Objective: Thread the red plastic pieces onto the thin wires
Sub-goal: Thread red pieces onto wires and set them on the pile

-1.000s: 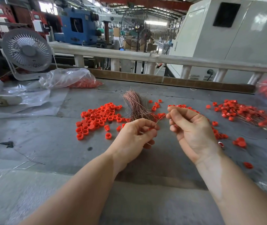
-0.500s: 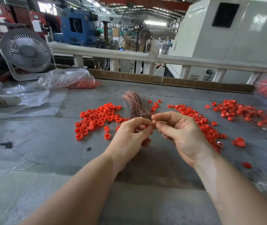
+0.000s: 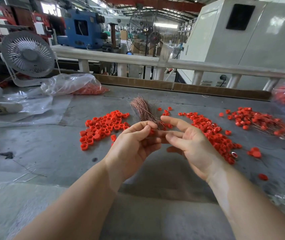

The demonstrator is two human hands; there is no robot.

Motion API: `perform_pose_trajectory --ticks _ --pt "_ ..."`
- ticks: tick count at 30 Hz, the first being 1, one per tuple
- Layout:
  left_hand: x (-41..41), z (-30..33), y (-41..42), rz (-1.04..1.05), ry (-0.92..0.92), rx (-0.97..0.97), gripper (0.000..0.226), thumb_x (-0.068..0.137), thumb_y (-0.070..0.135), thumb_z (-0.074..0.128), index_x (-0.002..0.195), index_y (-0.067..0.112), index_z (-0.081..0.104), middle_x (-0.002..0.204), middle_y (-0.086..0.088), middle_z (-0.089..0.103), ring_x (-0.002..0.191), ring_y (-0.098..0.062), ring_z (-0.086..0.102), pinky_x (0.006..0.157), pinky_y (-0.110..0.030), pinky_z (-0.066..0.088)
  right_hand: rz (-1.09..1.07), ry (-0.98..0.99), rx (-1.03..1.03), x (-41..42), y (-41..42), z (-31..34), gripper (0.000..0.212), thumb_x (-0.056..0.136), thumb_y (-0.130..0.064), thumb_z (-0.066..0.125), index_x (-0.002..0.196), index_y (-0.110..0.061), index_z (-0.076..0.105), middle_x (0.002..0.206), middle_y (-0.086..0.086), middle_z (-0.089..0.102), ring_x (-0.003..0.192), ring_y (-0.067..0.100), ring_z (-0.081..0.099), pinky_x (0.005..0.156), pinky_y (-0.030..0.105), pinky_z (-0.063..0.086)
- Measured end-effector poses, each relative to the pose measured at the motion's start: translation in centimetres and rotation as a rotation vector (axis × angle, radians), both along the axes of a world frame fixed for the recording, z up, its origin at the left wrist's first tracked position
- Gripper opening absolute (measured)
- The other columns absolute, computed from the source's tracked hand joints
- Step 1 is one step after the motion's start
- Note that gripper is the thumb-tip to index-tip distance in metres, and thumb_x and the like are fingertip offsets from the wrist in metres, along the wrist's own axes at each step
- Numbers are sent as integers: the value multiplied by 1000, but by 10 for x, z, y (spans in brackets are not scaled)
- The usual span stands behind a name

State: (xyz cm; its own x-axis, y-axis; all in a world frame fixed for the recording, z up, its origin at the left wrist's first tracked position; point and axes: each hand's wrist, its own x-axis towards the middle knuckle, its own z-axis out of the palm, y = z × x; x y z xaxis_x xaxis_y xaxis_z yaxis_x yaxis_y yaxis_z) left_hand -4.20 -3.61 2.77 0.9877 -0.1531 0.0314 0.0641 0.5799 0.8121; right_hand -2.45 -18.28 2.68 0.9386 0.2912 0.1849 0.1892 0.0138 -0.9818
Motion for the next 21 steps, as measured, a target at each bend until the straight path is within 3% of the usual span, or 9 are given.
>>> perform_pose_trajectory --ticks 3,8,13,21 --pt "0 -1 0 -19 11 19 30 95 5 38 77 10 61 67 -7 67 52 -11 60 54 -21 54 42 -62 -22 0 1 -2 37 91 6 47 111 -20 64 106 -4 71 99 7 64 63 14 47" --pt "2 -1 1 34 55 6 28 96 8 41 80 11 63 65 -5 66 50 -10 59 52 -20 53 -134 -271 -195 2 1 -2 39 89 6 53 105 -27 66 102 -6 70 91 4 63 70 12 43" --pt "5 -2 1 74 97 -34 28 97 8 39 81 11 63 63 -5 64 48 -9 58 52 -19 54 -232 -448 -430 0 3 -6 41 88 2 55 116 -27 63 94 -21 62 84 -5 59 74 4 39" --pt "5 -2 2 110 127 -51 29 97 8 40 80 10 63 63 -6 63 48 -9 58 51 -19 53 -299 -500 -438 -2 4 -6 41 88 2 56 120 -24 61 100 -12 64 90 0 59 86 23 49"
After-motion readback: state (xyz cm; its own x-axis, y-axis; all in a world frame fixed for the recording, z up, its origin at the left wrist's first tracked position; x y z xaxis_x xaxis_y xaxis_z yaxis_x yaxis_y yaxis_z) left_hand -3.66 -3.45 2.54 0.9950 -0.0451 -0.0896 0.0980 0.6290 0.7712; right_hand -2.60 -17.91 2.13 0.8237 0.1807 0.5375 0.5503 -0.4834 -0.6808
